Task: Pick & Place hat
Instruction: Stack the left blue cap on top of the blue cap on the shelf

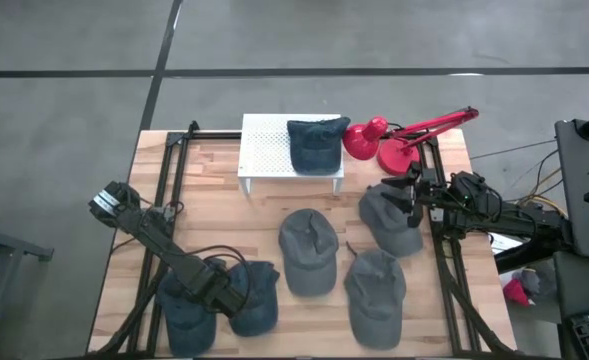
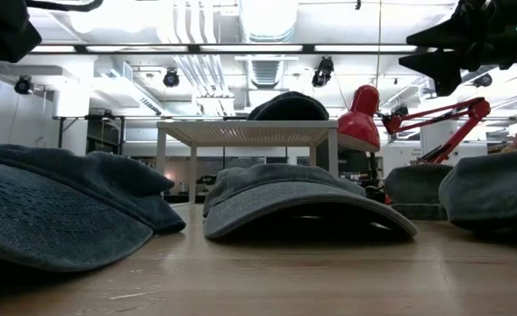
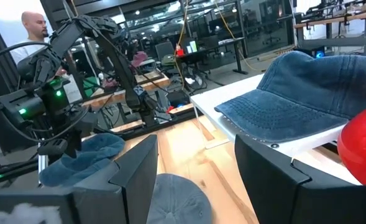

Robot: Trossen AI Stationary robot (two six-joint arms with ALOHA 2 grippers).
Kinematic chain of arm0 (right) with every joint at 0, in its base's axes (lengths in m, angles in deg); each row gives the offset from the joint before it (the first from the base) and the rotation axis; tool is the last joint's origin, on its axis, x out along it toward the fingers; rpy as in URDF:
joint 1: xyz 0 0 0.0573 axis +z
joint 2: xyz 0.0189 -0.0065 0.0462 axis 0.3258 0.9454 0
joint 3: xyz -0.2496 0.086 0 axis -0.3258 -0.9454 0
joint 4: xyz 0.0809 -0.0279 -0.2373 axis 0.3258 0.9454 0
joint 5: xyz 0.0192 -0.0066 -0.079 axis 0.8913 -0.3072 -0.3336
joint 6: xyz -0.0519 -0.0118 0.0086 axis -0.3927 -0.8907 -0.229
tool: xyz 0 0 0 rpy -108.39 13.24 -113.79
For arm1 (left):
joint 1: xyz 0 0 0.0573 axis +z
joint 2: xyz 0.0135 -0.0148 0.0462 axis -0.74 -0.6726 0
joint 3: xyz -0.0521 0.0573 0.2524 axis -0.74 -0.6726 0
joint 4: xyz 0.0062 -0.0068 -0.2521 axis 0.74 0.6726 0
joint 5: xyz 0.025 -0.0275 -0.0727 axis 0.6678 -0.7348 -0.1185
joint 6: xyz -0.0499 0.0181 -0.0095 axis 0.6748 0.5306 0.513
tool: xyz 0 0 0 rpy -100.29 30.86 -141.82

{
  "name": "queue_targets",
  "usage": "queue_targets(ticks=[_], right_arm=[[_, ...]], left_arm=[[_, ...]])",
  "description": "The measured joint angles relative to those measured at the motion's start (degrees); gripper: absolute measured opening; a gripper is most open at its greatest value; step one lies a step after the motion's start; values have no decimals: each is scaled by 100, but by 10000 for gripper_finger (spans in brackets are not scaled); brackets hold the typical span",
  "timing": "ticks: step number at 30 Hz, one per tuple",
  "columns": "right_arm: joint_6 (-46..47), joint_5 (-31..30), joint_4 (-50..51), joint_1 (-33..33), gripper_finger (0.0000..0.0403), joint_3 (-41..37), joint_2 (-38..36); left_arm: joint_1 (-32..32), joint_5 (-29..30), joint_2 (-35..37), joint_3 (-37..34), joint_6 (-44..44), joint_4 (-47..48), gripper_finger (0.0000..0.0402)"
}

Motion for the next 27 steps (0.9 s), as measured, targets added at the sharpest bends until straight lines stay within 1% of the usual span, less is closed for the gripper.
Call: queue_targets(ticks=[7, 12, 15, 19, 27], right_arm=[[0, 0, 0, 0, 210, 0, 0], [-17, 2, 0, 0, 210, 0, 0], [-20, 2, 0, 0, 210, 0, 0], [-20, 2, -2, 0, 210, 0, 2], [-41, 2, -1, 0, 210, 0, 2]], left_arm=[[-9, 1, 0, -14, -2, -8, 182], [-15, -14, 0, -194, -2, -94, 210], [-15, -81, 0, -428, 57, -396, 221], [-15, -410, 0, -816, 113, -1044, 228], [-24, -534, 0, -1537, 101, -2360, 227]])
